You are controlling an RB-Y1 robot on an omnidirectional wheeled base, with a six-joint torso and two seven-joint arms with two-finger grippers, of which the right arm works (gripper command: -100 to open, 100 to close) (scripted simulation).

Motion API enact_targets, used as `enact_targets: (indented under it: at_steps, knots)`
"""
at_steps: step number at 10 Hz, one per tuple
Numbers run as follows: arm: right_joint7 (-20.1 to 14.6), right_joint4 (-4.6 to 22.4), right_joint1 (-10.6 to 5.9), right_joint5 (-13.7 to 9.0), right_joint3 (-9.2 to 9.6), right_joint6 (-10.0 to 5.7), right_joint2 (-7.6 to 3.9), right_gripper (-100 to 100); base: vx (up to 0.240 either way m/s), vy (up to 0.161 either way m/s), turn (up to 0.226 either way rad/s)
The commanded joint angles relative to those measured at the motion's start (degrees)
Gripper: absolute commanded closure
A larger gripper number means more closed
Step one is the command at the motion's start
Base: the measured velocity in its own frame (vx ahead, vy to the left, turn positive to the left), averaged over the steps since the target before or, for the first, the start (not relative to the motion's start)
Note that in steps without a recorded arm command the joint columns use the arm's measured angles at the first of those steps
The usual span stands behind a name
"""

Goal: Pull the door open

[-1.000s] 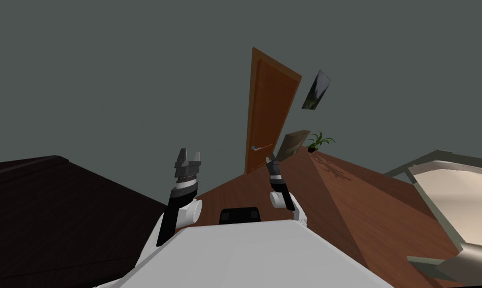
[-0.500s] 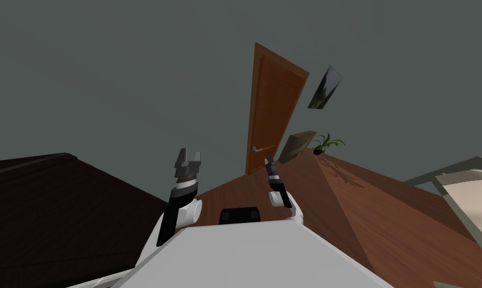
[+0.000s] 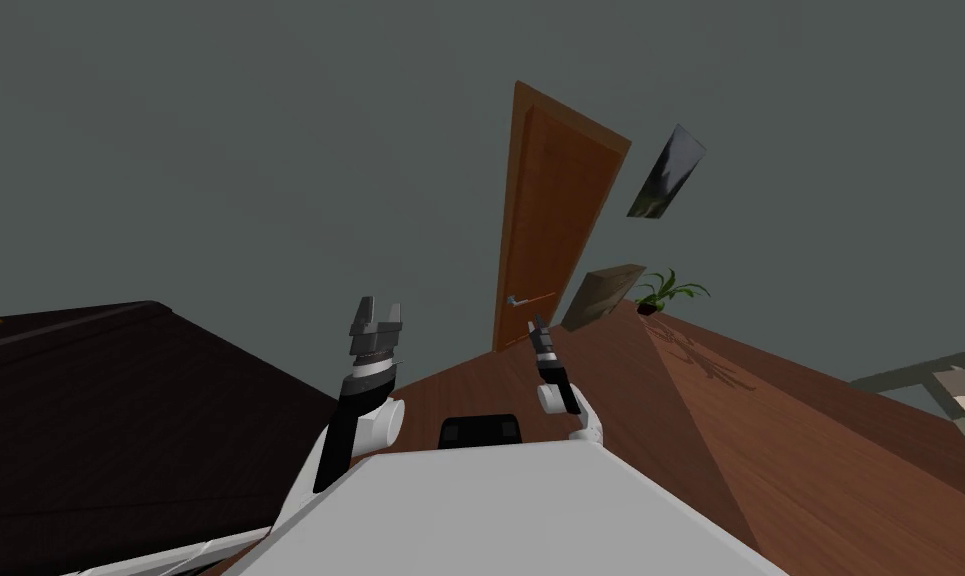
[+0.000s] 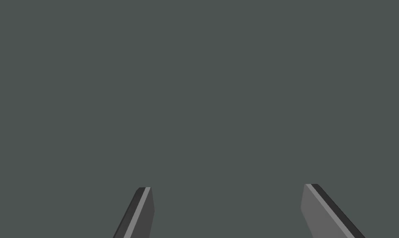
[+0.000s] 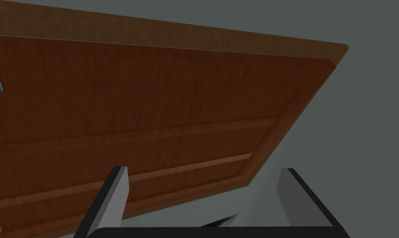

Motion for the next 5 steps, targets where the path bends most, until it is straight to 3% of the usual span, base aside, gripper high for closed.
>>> enact_targets:
  at_steps: [1, 2, 5]
  knots:
    - [-0.23, 1.69, -0.72, -0.02, -0.05, -0.25, -0.08, -100, 0.036, -0.05, 0.052]
    - [-0.74, 4.06, -1.71, -0.11, -0.13, -1.01, -0.41, -100, 0.043, -0.057, 0.097]
    - [-1.24, 7.29, -2.7, -0.2, -0.2, -1.78, -0.74, -100, 0.033, -0.049, 0.069]
